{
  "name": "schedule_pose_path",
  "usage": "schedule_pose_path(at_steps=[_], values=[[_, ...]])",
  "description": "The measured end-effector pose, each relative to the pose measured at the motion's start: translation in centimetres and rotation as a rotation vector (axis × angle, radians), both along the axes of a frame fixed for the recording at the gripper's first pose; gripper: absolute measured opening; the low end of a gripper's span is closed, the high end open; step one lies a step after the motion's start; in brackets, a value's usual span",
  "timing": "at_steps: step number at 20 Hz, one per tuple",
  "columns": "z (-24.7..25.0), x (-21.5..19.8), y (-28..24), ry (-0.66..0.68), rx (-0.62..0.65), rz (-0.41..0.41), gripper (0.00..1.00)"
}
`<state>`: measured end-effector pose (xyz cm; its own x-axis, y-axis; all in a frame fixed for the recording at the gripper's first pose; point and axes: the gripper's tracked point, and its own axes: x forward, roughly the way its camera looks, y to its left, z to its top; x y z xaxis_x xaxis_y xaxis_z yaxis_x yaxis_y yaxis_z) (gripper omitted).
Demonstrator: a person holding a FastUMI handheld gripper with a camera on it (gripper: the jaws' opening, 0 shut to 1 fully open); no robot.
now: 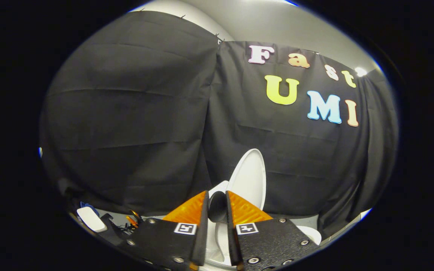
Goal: Open the toilet lid.
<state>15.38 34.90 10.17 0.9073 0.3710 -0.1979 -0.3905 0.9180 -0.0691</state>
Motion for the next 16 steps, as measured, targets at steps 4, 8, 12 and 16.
schedule_pose_path(at_steps=[4, 8, 12, 16], values=[[3.8, -0.9, -2.6, -0.094, 0.076, -0.011, 0.84], [7.6, -1.5, -8.6, -0.19, 0.122, -0.096, 0.95], [8.6, -2.1, -16.3, -0.234, 0.161, -0.223, 0.95], [7.1, -3.2, -22.6, -0.225, 0.166, -0.351, 0.95]])
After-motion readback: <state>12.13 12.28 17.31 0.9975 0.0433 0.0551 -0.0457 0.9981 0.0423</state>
